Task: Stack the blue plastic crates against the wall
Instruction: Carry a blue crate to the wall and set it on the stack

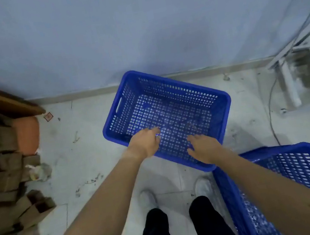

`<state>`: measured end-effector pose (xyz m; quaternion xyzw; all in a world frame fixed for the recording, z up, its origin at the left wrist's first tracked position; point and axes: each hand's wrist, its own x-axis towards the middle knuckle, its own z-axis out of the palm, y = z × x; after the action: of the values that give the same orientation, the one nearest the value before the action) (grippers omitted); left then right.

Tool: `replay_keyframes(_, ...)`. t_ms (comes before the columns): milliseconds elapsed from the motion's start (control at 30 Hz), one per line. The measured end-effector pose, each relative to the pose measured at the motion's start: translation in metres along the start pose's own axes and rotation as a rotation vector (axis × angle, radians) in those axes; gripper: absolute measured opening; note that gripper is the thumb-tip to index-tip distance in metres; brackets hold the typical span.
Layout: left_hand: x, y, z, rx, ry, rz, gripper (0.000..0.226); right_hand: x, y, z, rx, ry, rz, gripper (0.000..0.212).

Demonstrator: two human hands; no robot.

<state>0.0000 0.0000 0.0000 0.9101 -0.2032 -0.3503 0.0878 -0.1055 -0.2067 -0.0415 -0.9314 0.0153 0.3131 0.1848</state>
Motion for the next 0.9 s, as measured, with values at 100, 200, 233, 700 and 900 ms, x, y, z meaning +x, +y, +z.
replay_keyframes(100, 0.048, -0.025, 0.029, 0.015, -0.039, -0.013, 0.044, 0.040, 0.013, 0.033, 0.031, 0.000, 0.027, 0.043)
replay_keyframes(200, 0.086, -0.060, 0.072, 0.039, -0.134, 0.004, 0.051, 0.074, 0.022, 0.076, 0.050, -0.014, 0.038, 0.042)
replay_keyframes(233, 0.096, -0.075, 0.089, 0.053, -0.158, 0.027, 0.053, 0.085, 0.025, 0.091, 0.047, -0.020, 0.037, 0.043)
replay_keyframes(700, 0.150, -0.194, 0.169, 0.205, -0.166, 0.150, 0.053, 0.147, 0.019, 0.221, -0.229, -0.126, -0.094, 0.061)
replay_keyframes(900, 0.161, -0.201, 0.165, 0.244, -0.223, 0.188, 0.049, 0.148, 0.024, 0.223, -0.283, -0.159, -0.167, 0.061)
